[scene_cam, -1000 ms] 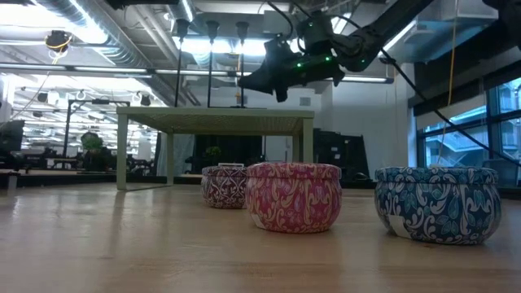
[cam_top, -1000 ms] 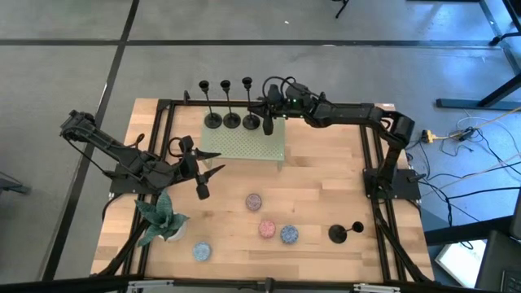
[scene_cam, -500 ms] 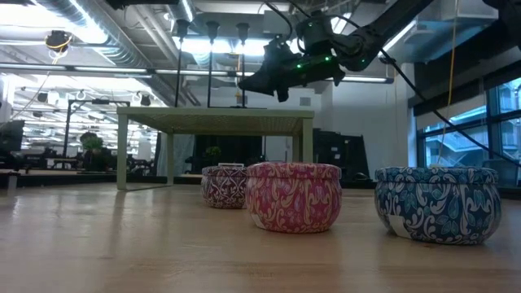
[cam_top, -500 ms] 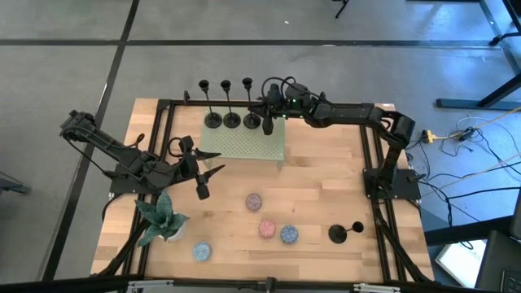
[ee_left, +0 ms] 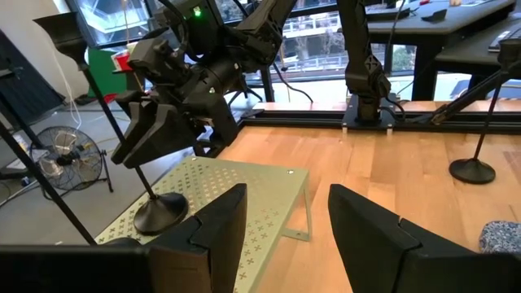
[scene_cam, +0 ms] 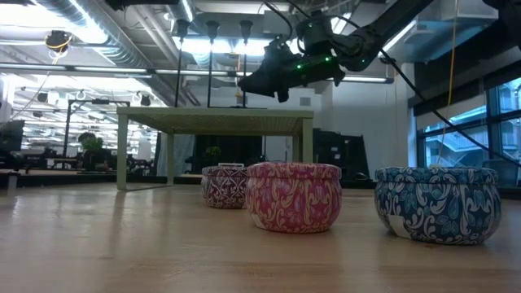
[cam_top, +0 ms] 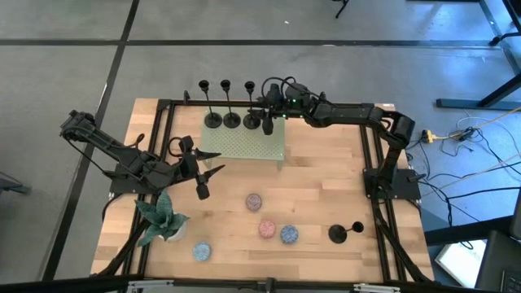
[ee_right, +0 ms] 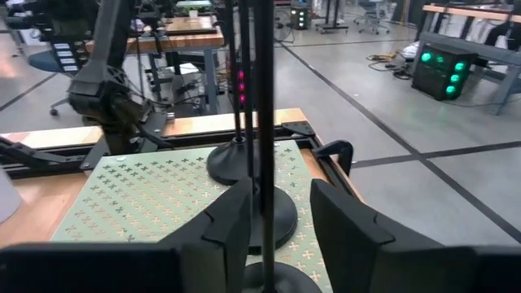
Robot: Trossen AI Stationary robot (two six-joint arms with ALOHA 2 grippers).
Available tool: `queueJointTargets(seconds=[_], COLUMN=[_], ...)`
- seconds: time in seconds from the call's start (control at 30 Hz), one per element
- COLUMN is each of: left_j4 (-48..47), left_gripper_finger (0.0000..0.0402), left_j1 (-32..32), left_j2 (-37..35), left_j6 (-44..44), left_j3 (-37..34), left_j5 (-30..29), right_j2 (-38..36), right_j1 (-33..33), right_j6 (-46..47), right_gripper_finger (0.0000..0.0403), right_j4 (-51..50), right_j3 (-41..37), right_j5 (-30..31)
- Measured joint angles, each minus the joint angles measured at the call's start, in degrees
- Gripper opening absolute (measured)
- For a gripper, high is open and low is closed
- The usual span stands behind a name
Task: Pick & Place candle stick holders
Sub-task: Adjust the black candle holders on the shelf, then align the black candle holder with the black candle holders on the shelf
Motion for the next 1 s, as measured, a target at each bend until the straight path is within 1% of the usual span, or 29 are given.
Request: queueJointTargets(seconds=[0.2,0.4,0.5,0.6,0.73,0.87,1.0], left_j4=[0.00,0.00,0.00,0.00,-0.02,-0.02,-0.02], left_gripper_finger=[0.0171,0.0171,0.0171,0.0171,0.0171,0.0171,0.0171], left_j1=[0.00,0.00,-0.02,-0.02,-0.02,0.00,-0.01], left_j2=[0.00,0.00,0.00,0.00,0.00,0.00,0.00], left_j6=[0.00,-0.02,-0.01,-0.02,-0.02,-0.02,-0.46], left_j3=[0.00,0.00,0.00,-0.02,-0.02,-0.02,-0.02], left_j5=[0.00,0.00,0.00,-0.02,-0.01,-0.02,-0.02], right_j2=[-0.36,-1.47,-3.39,-6.59,-12.44,-20.61,-30.18], right_j1=[0.00,0.00,-0.07,-0.07,0.12,1.60,4.59], right_j6=[-0.35,-1.76,-2.76,-4.04,-4.70,-4.98,-5.02], right_gripper_finger=[0.0166,0.0215,0.0234,0.0247,0.0254,0.0254,0.0255], right_j4=[0.00,-1.78,-5.24,-10.82,-18.66,-27.56,-37.38], right_j3=[-0.02,-0.07,-0.07,-0.07,-0.09,-0.07,-0.07], right_j5=[-3.35,-3.22,-3.07,-3.05,-3.05,-3.02,-3.05])
